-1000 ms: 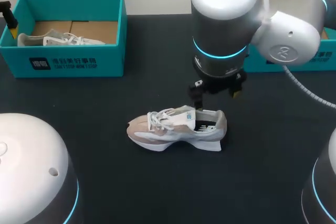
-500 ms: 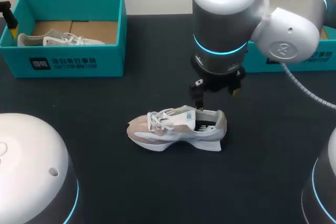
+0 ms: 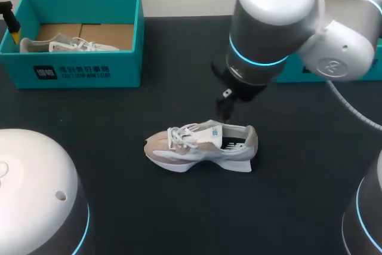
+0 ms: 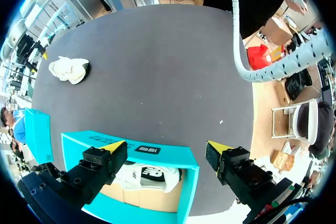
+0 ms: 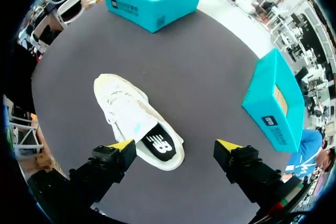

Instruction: Take the shoe out of the shoebox, open the shoe tongue, remove and reinsert the insole, then place the shoe into the shoebox

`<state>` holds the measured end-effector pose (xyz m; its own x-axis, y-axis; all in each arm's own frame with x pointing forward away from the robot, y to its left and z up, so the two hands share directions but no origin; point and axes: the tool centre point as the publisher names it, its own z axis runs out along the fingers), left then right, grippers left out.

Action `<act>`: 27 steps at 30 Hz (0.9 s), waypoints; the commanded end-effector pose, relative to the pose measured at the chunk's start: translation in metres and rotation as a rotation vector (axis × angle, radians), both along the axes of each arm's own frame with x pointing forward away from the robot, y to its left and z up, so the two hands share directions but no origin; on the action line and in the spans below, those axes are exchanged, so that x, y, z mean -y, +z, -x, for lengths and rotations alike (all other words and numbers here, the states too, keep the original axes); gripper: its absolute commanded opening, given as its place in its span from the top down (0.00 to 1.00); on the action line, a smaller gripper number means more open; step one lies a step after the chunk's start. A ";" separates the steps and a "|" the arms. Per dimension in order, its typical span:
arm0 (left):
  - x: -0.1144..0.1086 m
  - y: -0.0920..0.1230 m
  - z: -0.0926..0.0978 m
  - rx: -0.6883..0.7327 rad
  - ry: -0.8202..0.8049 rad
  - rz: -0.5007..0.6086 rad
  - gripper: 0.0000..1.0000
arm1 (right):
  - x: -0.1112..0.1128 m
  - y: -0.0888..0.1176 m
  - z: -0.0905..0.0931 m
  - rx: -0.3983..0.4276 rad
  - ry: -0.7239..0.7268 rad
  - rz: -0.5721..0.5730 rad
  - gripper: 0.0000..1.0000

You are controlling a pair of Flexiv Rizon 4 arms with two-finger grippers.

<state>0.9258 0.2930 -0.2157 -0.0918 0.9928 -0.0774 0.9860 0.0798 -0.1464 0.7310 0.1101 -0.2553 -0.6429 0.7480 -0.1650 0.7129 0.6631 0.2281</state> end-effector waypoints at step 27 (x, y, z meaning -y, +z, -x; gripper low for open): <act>0.000 0.000 0.001 0.003 0.000 -0.001 0.00 | 0.095 -0.047 0.030 -0.021 0.881 -0.622 0.00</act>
